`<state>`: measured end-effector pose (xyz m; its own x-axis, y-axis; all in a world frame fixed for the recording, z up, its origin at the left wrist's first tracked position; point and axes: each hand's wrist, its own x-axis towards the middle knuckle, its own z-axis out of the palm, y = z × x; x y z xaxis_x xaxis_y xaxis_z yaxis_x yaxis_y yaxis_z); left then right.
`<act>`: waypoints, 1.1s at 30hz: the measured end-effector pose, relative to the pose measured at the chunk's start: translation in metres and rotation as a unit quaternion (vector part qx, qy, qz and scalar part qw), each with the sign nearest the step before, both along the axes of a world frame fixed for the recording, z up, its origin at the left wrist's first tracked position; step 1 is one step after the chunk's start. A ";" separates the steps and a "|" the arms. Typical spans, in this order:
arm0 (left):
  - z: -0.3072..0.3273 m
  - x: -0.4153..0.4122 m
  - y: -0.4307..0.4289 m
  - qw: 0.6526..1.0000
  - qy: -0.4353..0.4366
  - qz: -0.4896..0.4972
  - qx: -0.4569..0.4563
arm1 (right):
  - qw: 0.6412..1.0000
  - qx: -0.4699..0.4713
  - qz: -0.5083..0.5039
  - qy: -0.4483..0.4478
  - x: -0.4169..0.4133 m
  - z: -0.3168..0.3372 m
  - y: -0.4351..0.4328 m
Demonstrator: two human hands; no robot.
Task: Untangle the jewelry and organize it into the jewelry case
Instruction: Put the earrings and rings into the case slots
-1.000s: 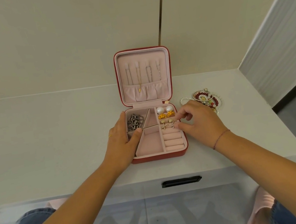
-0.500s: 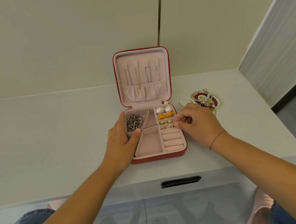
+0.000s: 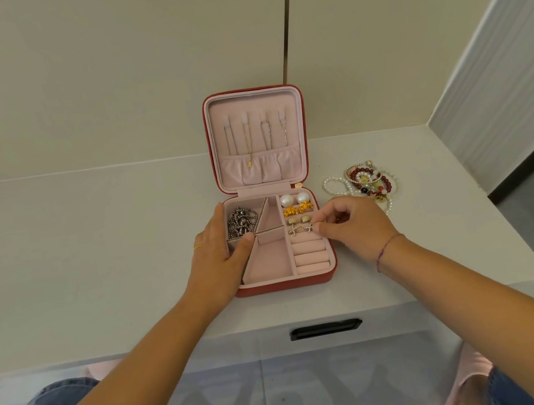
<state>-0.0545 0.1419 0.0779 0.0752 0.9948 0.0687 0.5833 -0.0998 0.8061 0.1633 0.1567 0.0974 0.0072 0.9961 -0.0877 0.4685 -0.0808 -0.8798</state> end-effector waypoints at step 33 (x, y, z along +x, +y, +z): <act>0.007 0.001 -0.003 1.000 -0.005 -0.004 -0.014 | 0.983 -0.060 -0.048 -0.164 0.089 0.008 0.007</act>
<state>-0.0534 0.1384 0.0850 0.0817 0.9958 0.0409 0.5742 -0.0806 0.8147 0.2522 0.1637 0.1054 0.1481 0.9722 -0.1815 0.7108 -0.2322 -0.6639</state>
